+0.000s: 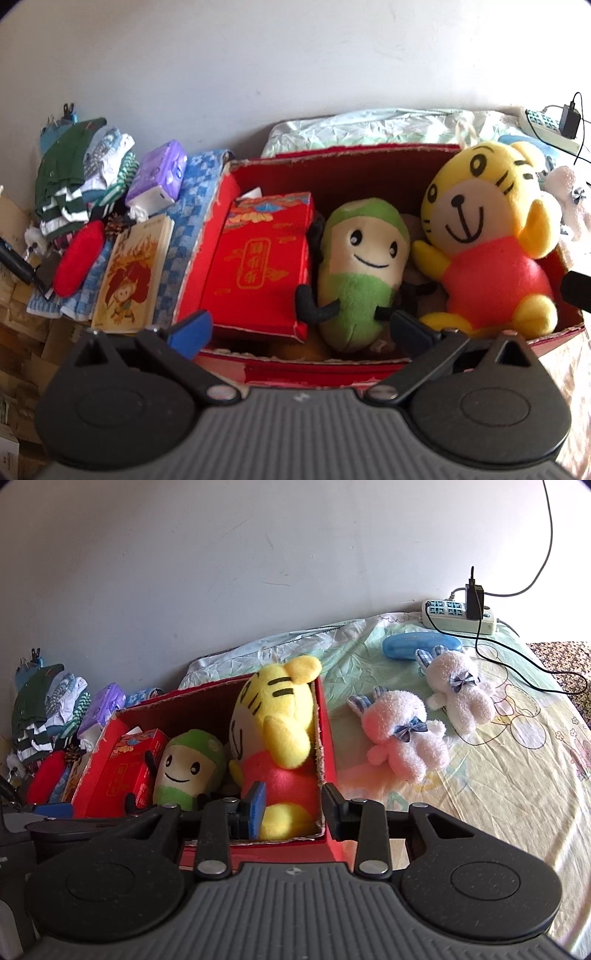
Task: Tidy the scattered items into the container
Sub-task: 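Withdraw the right gripper from the container toward the white bunny plushes, then reach the right gripper to the white bunny with plaid ears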
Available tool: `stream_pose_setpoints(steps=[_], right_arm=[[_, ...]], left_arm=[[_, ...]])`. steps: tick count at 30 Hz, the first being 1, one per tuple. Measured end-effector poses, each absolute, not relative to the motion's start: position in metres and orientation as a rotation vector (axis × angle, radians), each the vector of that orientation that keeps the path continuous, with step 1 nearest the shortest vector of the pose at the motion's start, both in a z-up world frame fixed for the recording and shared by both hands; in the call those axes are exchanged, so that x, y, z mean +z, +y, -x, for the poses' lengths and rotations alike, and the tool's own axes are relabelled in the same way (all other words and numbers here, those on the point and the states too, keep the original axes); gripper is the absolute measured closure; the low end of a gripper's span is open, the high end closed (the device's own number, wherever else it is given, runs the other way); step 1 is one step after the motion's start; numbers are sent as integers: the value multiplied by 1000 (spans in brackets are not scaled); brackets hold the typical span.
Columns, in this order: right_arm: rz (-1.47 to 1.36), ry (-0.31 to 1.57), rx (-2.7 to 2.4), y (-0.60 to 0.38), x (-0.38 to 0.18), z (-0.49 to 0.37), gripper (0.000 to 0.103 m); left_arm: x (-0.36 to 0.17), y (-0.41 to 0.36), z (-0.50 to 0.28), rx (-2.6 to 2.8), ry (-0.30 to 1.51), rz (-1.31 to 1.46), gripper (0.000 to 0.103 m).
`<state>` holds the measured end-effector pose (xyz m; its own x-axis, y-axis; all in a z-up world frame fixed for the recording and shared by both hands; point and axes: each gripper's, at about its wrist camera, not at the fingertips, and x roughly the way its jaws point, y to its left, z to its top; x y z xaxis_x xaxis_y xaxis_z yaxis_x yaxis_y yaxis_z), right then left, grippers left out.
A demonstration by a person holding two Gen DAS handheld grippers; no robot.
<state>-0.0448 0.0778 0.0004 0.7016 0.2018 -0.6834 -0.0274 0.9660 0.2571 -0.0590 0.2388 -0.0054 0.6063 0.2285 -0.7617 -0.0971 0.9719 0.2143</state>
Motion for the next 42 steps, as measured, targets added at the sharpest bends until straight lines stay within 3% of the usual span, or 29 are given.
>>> stream_pose_setpoints(steps=[9, 18, 28, 42], right_arm=[[-298, 819, 30, -5, -15, 42, 67], [-387, 887, -27, -104, -42, 33, 67], [-393, 946, 69, -166, -66, -3, 67], [-496, 1030, 224, -213, -89, -102, 67]], left_arm=[[29, 167, 75, -19, 739, -140, 1], [28, 67, 77, -188, 696, -157, 1], [-9, -8, 56, -326, 747, -126, 1], [-76, -66, -41, -458, 846, -75, 2]])
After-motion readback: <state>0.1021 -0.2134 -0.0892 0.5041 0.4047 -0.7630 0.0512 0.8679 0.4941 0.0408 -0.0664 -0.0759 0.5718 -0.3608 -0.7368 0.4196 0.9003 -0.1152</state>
